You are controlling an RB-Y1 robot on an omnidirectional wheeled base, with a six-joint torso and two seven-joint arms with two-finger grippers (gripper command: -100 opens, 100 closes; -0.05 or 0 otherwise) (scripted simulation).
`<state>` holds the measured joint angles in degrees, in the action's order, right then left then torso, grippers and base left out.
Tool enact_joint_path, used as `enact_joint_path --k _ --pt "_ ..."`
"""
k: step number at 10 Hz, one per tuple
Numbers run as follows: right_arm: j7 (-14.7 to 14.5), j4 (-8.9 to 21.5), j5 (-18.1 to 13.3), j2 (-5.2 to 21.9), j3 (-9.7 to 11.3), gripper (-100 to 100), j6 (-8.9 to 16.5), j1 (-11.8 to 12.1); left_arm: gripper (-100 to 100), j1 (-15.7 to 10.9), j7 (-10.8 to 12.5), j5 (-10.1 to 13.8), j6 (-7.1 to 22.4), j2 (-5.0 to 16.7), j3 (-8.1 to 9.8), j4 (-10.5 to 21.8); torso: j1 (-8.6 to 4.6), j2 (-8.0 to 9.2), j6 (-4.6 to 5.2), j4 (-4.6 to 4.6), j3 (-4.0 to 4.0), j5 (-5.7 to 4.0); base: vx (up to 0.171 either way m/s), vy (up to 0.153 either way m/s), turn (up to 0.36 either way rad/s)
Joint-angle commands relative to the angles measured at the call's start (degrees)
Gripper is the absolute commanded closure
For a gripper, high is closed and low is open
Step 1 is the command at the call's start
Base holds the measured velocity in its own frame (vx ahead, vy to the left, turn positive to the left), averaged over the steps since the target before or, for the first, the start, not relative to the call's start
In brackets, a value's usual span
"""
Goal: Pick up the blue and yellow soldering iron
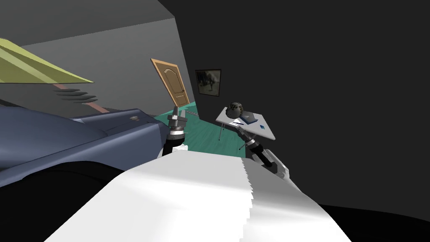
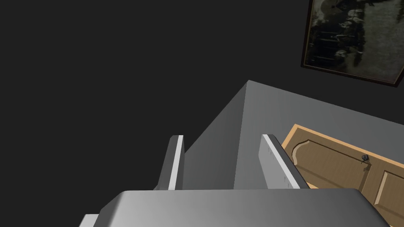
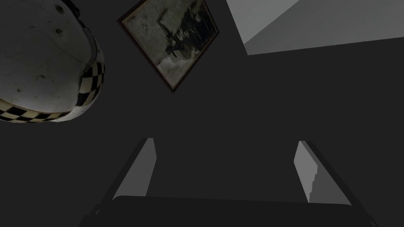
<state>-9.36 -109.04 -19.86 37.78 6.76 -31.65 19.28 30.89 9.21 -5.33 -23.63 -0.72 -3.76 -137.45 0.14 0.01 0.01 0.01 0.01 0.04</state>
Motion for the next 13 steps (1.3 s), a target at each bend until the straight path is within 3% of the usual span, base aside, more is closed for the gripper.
enact_joint_path --k 1,8,11,12,13 --pt "-0.3 2.6 -1.5 2.9 1.0 -100 -0.2 -0.4 0 0.0 0.0 0.0 0.0 0.0 0.00 0.0 0.00 0.00 0.00 0.00 0.00 0.00 0.005 0.066 0.117" --pt "-1.2 9.0 -5.8 12.7 3.9 -100 -0.5 -0.7 0 0.0 0.0 0.0 0.0 0.0 0.00 0.0 0.01 -0.18 -0.02 -0.04 -0.10 0.00 0.033 0.052 0.087" --pt "-2.1 13.5 -8.9 17.5 5.8 -100 -1.0 -0.6 0 0.0 0.0 0.0 0.0 0.0 0.00 0.0 -0.03 -0.21 0.02 -0.05 -0.13 0.00 0.063 0.049 0.111" --pt "-2.1 13.5 -8.9 18.8 5.8 -100 -1.0 -0.6 0 0.0 0.0 0.0 0.0 0.0 0.00 0.0 0.02 -0.26 -0.02 -0.06 -0.15 -0.01 0.063 0.044 0.065" --pt "-2.6 15.9 -10.4 20.3 6.8 -100 -1.3 -0.5 0 0.0 0.0 0.0 0.0 0.0 0.00 0.0 0.00 -0.24 0.01 -0.06 -0.14 0.00 0.078 0.048 0.130"
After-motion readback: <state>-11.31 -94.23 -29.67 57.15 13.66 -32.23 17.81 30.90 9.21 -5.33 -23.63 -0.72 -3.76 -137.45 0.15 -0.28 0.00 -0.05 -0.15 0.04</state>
